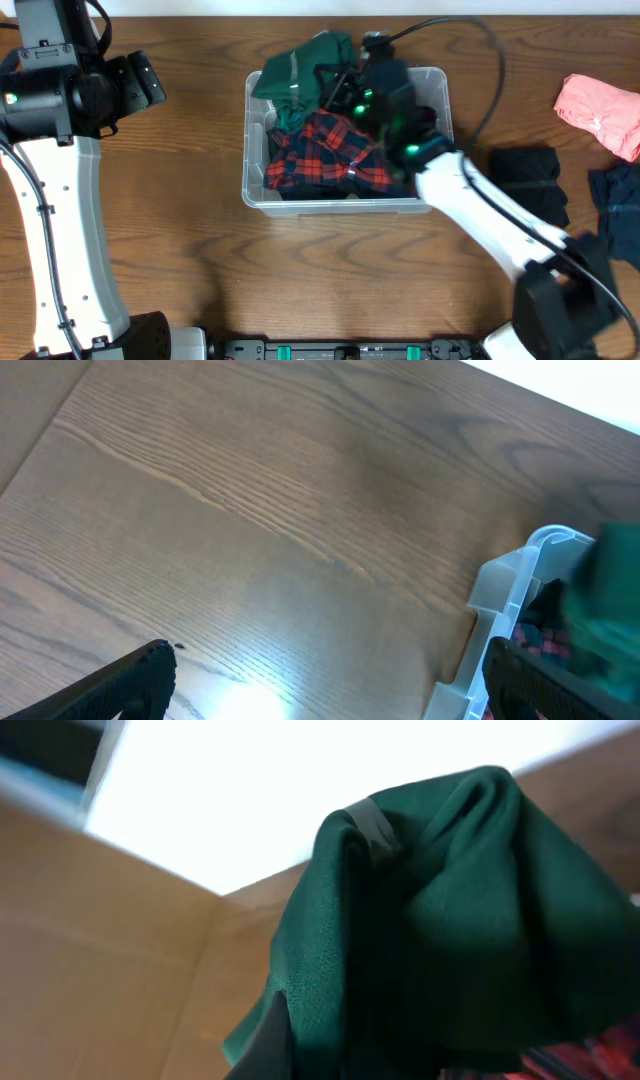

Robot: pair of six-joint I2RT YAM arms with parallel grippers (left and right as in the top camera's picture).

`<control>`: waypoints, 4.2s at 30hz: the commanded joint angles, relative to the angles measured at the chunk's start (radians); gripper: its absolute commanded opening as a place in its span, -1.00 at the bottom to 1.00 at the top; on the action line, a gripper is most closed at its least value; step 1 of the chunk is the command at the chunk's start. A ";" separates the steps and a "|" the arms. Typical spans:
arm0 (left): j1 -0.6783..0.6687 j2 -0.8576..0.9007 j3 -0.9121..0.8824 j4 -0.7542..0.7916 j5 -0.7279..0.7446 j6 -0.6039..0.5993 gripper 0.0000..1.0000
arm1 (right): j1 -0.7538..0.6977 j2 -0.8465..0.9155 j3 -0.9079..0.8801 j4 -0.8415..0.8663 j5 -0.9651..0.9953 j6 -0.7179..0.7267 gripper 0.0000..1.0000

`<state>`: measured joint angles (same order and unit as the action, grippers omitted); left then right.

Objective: Pack container
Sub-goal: 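Carry the green shirt with the right gripper and place it in the bin, then move the right gripper to the pink shirt and grasp it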

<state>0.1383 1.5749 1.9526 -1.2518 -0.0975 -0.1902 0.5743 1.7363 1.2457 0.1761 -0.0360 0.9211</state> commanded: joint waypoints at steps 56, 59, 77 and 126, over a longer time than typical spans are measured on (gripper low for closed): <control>0.003 0.006 -0.006 -0.001 -0.011 0.002 0.96 | 0.059 0.219 0.019 0.212 0.167 -0.657 -0.97; 0.003 0.006 -0.006 -0.001 -0.011 0.002 0.96 | 0.059 0.255 0.019 0.221 0.167 -0.656 -0.97; 0.003 0.006 -0.006 -0.001 -0.011 0.002 0.96 | 0.063 0.344 0.018 0.026 0.117 -0.642 -0.97; 0.003 0.006 -0.006 -0.001 -0.011 0.002 0.96 | -1.012 -0.115 0.115 -0.591 -0.192 -0.626 0.90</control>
<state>0.1383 1.5749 1.9526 -1.2522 -0.0975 -0.1902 -0.3851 1.5677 1.3636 -0.4347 -0.1265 0.2817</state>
